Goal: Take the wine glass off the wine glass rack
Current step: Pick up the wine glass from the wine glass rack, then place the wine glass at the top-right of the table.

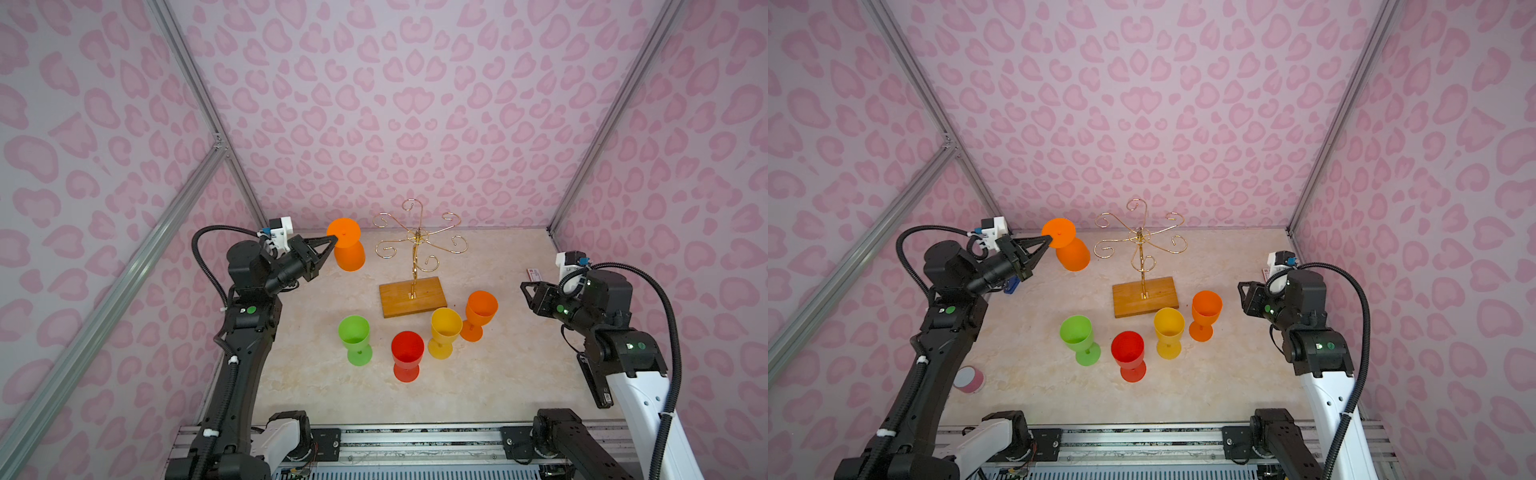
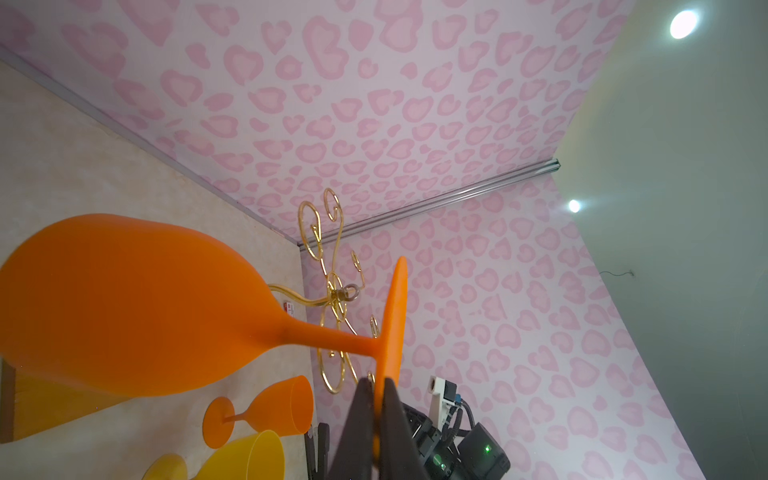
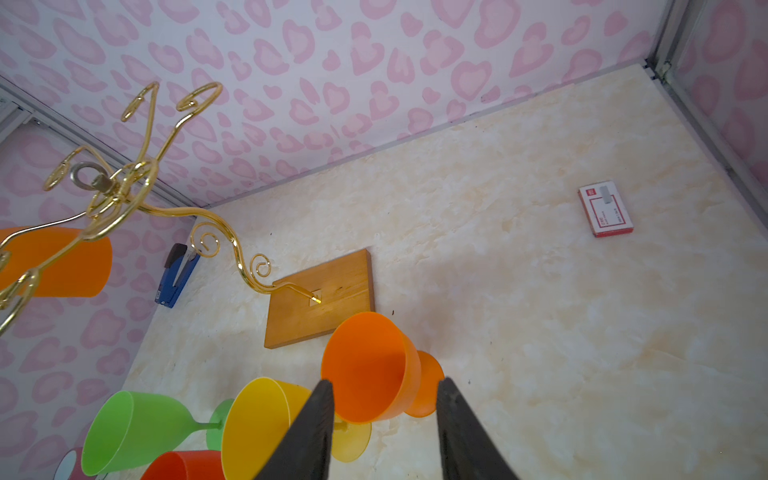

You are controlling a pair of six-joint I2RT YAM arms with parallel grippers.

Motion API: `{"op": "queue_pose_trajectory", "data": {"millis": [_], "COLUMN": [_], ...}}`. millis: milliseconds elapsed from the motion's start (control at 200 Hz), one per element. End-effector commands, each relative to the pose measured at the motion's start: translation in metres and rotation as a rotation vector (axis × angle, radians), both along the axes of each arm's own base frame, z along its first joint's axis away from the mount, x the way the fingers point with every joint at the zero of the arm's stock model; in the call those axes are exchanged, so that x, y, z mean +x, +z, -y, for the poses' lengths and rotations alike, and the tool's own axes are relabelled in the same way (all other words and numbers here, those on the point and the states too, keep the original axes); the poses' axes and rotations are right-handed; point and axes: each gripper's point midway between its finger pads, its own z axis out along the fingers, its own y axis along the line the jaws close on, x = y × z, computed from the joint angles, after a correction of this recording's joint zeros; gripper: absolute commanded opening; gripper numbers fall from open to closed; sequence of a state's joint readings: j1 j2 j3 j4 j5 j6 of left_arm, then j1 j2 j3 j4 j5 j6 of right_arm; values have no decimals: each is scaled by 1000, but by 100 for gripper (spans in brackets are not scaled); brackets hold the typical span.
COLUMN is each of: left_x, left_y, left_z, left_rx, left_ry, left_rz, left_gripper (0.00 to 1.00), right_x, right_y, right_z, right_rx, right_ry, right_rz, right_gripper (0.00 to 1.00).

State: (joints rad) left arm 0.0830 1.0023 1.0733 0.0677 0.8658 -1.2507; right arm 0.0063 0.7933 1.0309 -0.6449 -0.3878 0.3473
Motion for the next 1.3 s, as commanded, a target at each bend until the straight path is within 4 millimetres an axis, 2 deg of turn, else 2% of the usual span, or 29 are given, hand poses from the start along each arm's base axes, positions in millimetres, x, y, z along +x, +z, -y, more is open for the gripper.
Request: {"op": "queue_pose_trajectory", "data": {"millis": [0,95,185,340,480,550,670,801,1081,1296], "left_x": [-32,-63,-85,-106,-120,-128,-145,-155,-139,-125], "left_y": [43,94,128,159,172,175,183,184,166,155], "left_z": [4,8,16,42,69,86,103,116,142,158], "left_rx": [39,31,15,-57,-171,-216,-306,-382,-517,-567], "left_ry": [-19,-34,-78,-219,-361,-448,-540,-614,-715,-752], "left_rz": [129,262,363,471,561,592,668,701,633,575], "left_gripper": [3,3,3,3,3,3,3,3,3,3], "right_x": [0,-7,-13,-16,-13,-13,-13,-12,-14,-16], "right_y": [36,71,109,163,191,198,204,206,204,201], "right_z": [-12,-22,-31,-44,-63,-75,-93,-101,-113,-122], "right_rx": [48,115,231,461,574,599,628,675,782,798], "right_ry": [59,106,157,274,412,469,549,594,706,754], "right_rz": [164,322,500,713,785,807,828,841,844,846], "right_gripper": [41,41,41,45,51,56,60,65,68,68]}}
